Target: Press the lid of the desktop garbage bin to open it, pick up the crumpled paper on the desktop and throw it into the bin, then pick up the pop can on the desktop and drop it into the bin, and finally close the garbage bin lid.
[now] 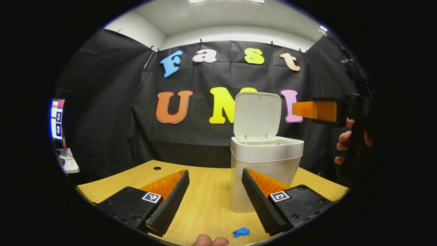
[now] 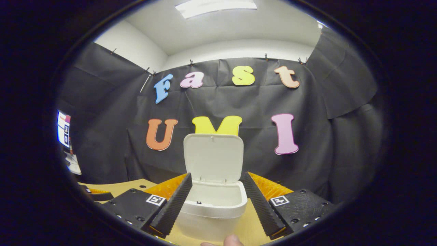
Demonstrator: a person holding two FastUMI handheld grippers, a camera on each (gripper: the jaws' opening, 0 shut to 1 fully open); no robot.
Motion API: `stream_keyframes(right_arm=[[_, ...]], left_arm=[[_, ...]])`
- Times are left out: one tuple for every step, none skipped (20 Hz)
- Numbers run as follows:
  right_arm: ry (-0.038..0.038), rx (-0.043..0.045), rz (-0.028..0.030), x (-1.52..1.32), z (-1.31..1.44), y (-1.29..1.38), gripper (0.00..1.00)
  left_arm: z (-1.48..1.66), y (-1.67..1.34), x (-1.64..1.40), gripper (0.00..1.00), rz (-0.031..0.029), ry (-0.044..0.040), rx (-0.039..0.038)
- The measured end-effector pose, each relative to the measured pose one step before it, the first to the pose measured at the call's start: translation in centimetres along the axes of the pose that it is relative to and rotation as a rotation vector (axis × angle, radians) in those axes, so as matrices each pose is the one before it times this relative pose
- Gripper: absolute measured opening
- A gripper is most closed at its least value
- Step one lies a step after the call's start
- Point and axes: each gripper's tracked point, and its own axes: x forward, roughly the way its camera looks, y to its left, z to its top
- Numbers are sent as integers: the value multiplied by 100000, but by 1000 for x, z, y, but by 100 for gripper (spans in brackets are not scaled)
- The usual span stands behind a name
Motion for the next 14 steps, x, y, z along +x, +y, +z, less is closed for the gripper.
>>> stream_keyframes(right_arm=[[-742, -288, -625, -346, -16, -536, 95], [-286, -352, -895, -348, -16, -470, 97], [-166, -88, -756, -337, -112, -483, 97], [-224, 316, -49, -385, -74, -368, 97], [-204, -72, 494, -382, -173, -275, 95], [-39, 181, 316, -381, -276, -437, 95], [839, 844, -185, -378, -559, -711, 95], [1607, 1129, -391, -269, -709, -640, 97], [1602, 1006, -182, -294, -665, -532, 95], [801, 589, -94, -396, -427, -501, 95], [260, -194, -790, -425, -423, -617, 97], [177, -840, -560, -542, -501, -510, 97], [309, -1222, -225, -597, -658, -378, 97], [104, -826, -603, -738, -548, -516, 95]], left_arm=[[87, -280, 34, 99, -751, -148, 85], [27, -286, 70, 99, -546, -97, 112], [-33, -211, -41, 99, -448, -40, 246], [-91, -222, -41, 99, -284, 320, 324], [-33, -40, -88, 99, -85, 19, 268], [-75, -218, 41, 99, -75, 102, 235], [-132, -56, 45, 99, 245, 404, 89], [-157, -178, 104, 99, -116, 272, 100], [-176, -241, 132, 99, -324, 203, 159], [-140, -202, 117, 99, -388, 475, -139], [-387, -323, 37, 99, -715, 627, -431], [-342, -252, 68, 99, -779, 821, -911], [-725, -376, 90, 99, -1088, 1210, -942], [-930, -434, -32, 99, -1340, 1709, -413]])
